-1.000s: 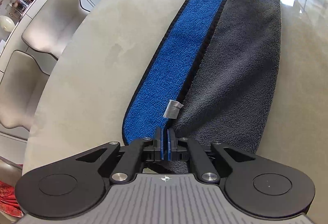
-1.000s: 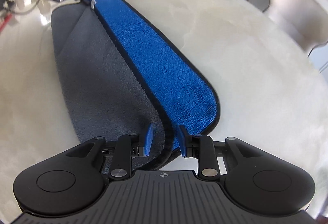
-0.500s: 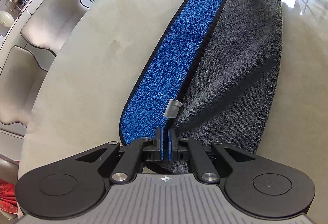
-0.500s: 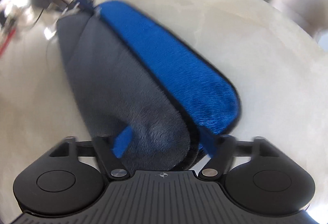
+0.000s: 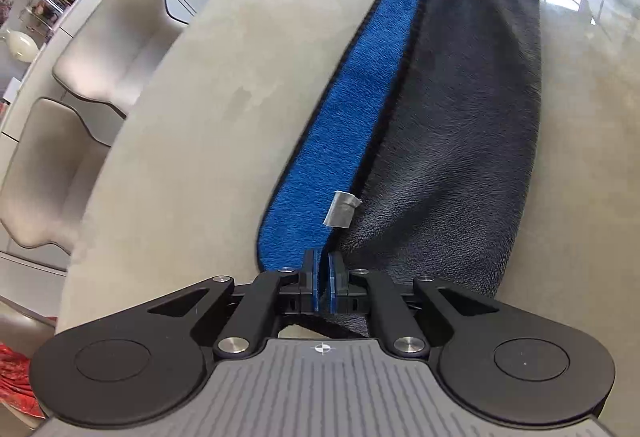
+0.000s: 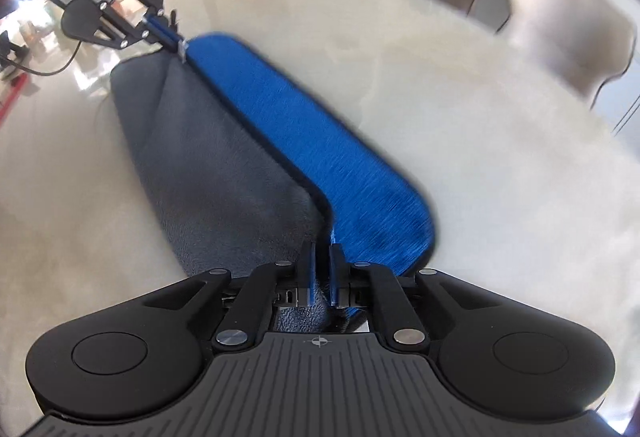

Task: Fold towel
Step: 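Lay the lifted edge onto the opposite edge with both grippers, folding lengthwise, then open both grippers to release the folded towel and pull them away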

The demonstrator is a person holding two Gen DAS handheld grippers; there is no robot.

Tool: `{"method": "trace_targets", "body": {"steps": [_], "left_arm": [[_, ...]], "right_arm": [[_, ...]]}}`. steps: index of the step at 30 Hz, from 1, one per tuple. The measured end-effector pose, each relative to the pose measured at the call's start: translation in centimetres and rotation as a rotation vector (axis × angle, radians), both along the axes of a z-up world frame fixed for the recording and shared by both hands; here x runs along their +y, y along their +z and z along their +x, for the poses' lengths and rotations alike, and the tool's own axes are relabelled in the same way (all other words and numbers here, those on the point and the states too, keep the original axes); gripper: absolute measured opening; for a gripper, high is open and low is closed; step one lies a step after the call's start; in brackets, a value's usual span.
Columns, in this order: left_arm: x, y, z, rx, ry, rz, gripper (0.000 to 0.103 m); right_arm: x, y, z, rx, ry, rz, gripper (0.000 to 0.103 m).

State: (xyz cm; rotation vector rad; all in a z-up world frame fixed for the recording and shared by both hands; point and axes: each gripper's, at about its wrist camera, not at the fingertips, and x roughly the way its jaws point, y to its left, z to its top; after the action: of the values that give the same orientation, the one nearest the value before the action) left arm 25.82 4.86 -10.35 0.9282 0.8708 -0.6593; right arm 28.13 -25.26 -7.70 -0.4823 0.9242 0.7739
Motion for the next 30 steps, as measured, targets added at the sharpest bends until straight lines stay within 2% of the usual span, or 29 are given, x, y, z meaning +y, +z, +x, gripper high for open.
{"method": "trace_targets", "body": {"steps": [4, 12, 19, 30], "left_arm": [[0.4, 0.1, 1.2, -0.008, 0.027, -0.011, 0.005], [0.1, -0.7, 2.1, 0.001, 0.021, 0.003, 0.005], [0.3, -0.7, 3.2, -0.024, 0.037, -0.014, 0.006], [0.4, -1.9, 4.5, 0.003, 0.063, -0.017, 0.007]], "right_arm": [[-0.2, 0.4, 1.6, -0.028, -0.041, -0.006, 0.006], [0.5, -1.9, 2.4, 0.001, -0.033, -0.039, 0.005], [-0.1, -1.2, 3.8, -0.038, -0.075, -0.033, 0.004], [0.0, -2.9, 5.8, -0.027, -0.106, -0.046, 0.005]]}}
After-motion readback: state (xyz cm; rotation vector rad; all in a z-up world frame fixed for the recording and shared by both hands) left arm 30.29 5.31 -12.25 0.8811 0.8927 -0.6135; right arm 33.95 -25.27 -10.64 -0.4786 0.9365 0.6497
